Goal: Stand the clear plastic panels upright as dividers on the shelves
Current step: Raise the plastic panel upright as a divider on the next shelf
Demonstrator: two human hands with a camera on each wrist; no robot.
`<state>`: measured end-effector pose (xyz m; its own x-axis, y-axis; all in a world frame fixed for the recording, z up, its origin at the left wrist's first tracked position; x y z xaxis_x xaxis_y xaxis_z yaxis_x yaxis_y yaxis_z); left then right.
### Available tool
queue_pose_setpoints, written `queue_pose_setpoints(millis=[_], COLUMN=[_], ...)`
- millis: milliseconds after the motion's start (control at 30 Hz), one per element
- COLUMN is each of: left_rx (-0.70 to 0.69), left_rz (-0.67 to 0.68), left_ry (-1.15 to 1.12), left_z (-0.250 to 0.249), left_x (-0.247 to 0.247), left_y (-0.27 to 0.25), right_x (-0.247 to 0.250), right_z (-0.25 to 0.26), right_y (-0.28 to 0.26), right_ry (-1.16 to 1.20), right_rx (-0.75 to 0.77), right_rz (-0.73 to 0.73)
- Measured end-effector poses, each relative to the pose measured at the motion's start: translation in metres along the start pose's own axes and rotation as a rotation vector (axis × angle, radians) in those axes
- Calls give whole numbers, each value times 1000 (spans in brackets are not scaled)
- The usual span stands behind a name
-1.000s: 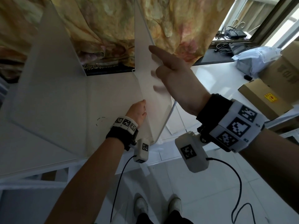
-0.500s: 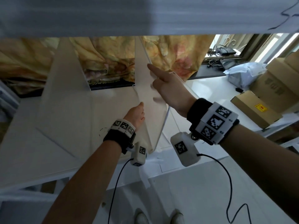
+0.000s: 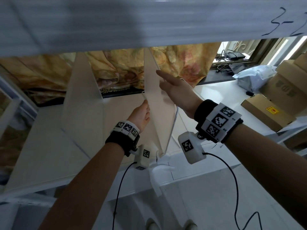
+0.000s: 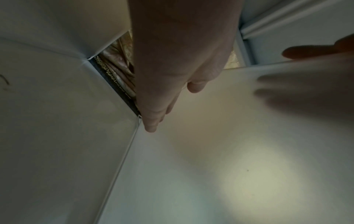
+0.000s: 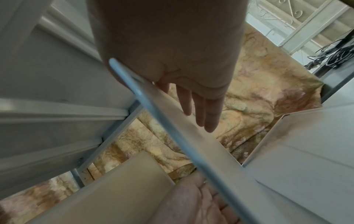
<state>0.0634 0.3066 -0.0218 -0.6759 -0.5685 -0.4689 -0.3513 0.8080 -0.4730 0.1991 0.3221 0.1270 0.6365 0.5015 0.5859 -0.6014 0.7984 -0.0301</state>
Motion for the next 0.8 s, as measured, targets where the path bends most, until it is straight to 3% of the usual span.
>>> queue_pose_setpoints(millis=[267,667,800], left_rx=[23,-33,-82], left_rz=[34,-2,-16], left_ry=[107,134,125], left_z=[11,40,40], left_x=[-8,-38,-47], left_y=[-17,-61,-72], right_x=[-1,-62,-65], right_z=[-27,-105,-92], right_y=[-7,-8,-20], right_ry=[426,323,365], right_rx=[-105,-164,-162], right_rz=[-33,97,98])
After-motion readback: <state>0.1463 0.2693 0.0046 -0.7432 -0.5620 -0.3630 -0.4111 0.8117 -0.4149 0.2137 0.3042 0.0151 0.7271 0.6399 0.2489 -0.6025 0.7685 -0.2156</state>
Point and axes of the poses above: each hand's wrist, its own y-axis towards the middle knuckle, its own x-axis out of the back of the hand, z = x × y, the point moved 3 cm from there along y, towards the middle knuckle, and after that the axes turned 12 degrees about -y, right-handed, at the moved point
